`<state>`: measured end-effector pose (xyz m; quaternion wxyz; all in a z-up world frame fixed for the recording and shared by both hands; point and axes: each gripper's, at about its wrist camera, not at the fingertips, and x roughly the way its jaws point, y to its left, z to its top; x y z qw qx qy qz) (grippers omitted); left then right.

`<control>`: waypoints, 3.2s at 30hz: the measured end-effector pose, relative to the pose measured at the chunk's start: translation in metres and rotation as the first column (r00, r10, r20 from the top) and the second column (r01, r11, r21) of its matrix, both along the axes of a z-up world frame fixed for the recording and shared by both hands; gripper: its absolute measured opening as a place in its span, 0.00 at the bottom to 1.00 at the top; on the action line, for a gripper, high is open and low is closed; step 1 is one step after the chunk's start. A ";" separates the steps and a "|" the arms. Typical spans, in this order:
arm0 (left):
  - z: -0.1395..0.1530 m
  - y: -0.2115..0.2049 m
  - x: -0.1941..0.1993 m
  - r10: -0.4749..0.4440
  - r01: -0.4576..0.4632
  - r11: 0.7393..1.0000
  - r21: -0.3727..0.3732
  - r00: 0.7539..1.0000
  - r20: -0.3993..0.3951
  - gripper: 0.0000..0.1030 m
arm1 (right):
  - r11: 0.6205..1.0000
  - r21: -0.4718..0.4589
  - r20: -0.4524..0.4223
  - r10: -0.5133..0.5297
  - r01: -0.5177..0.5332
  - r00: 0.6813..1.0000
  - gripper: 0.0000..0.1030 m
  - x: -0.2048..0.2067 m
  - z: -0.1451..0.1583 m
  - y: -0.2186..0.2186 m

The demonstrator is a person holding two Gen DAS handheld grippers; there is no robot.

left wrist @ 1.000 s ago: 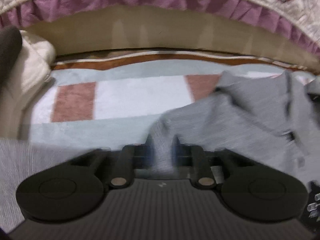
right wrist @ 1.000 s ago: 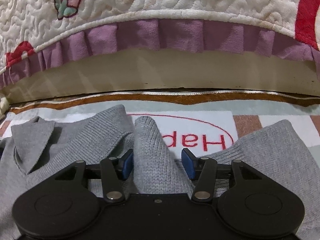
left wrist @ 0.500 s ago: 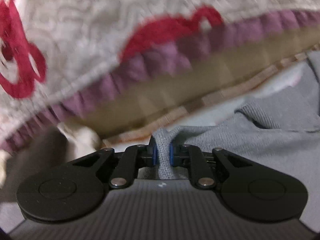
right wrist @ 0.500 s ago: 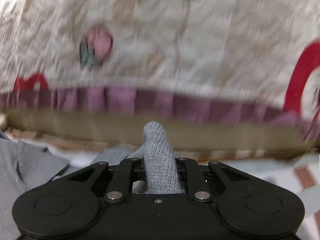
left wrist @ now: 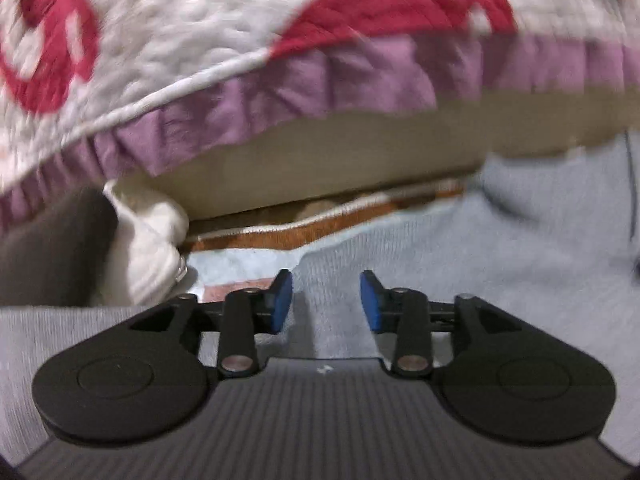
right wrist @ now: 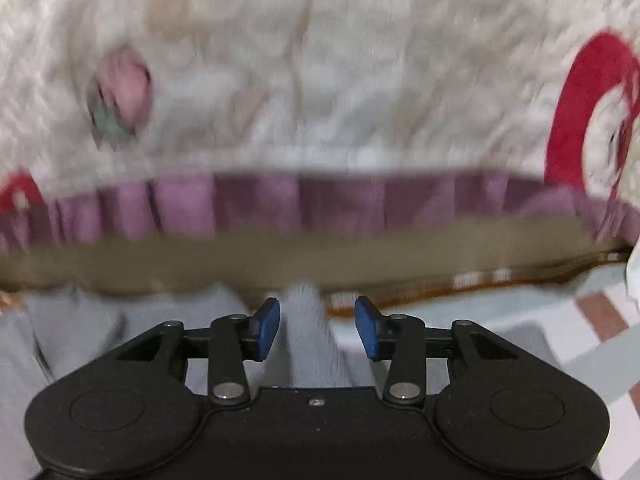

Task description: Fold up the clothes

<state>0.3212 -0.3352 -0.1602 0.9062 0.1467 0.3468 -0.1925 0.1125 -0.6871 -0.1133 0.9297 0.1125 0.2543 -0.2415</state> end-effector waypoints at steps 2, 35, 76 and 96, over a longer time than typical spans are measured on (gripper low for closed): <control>0.010 0.000 -0.001 -0.013 0.010 0.994 -0.113 0.999 -0.031 0.38 | 0.999 -0.005 0.073 0.053 -0.053 0.996 0.46 -0.004 0.011 0.010; -0.005 -0.128 -0.066 -0.217 0.197 0.967 -0.160 0.969 -0.118 0.02 | 0.797 0.262 -0.130 0.587 -0.544 0.799 0.40 0.036 -0.045 0.084; -0.039 -0.097 -0.050 -0.033 0.011 0.994 -0.107 0.978 -0.208 0.33 | 0.792 0.120 -0.226 0.609 -0.599 0.760 0.56 0.026 -0.039 0.107; 0.022 -0.126 -0.120 -0.270 0.269 0.963 -0.027 0.962 -0.049 0.43 | 0.880 0.381 0.032 0.294 -0.283 0.955 0.59 -0.001 0.029 -0.023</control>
